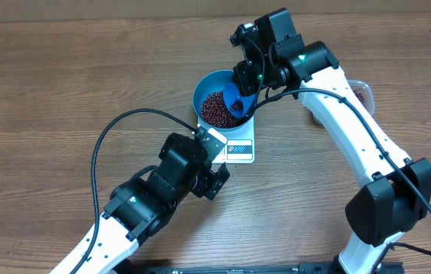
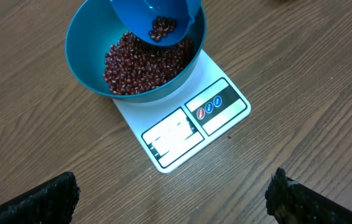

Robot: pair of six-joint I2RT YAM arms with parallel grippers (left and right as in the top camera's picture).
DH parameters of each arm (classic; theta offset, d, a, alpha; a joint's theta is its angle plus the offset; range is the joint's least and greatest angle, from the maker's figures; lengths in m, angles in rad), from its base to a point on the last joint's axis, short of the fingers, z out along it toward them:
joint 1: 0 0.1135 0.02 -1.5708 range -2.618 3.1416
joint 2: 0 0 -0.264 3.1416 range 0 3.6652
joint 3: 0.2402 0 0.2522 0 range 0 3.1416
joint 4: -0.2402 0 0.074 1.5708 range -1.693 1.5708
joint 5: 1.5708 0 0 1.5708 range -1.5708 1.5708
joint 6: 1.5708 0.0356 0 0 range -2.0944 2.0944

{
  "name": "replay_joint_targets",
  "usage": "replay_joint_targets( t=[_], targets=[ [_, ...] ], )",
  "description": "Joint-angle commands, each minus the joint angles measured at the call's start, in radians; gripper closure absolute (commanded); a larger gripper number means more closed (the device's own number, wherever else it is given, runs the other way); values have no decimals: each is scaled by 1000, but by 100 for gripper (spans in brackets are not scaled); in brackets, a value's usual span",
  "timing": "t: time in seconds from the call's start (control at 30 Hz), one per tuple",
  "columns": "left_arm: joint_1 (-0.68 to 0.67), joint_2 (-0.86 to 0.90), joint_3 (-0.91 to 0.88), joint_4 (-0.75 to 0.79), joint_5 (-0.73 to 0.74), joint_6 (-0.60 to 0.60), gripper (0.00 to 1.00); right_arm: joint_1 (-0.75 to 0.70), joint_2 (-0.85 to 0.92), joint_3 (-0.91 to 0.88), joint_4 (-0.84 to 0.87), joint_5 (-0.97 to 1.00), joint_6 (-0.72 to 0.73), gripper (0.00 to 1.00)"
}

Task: Scoop item into bowl and weigh 150g on scale
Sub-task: 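Move the blue cup with the right gripper back to the bean tub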

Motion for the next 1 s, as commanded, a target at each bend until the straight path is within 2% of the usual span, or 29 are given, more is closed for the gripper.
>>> replay_joint_targets(
  t=[0.0, 0.3, 0.67, 0.83, 0.97],
  targets=[
    [2, 5, -5, 3, -12, -13, 1, -19, -69, 38, 3, -15, 1, 96],
    [2, 5, -5, 3, -12, -13, 0, -184, -148, 38, 0, -183, 1, 96],
    [2, 5, -5, 3, -12, -13, 0, -470, -167, 38, -62, -187, -2, 96],
    [2, 5, -5, 3, -12, -13, 0, -573, -167, 38, -86, -112, -3, 96],
    [2, 5, -5, 3, -12, -13, 0, -600, -167, 38, -116, 7, -6, 96]
  ],
)
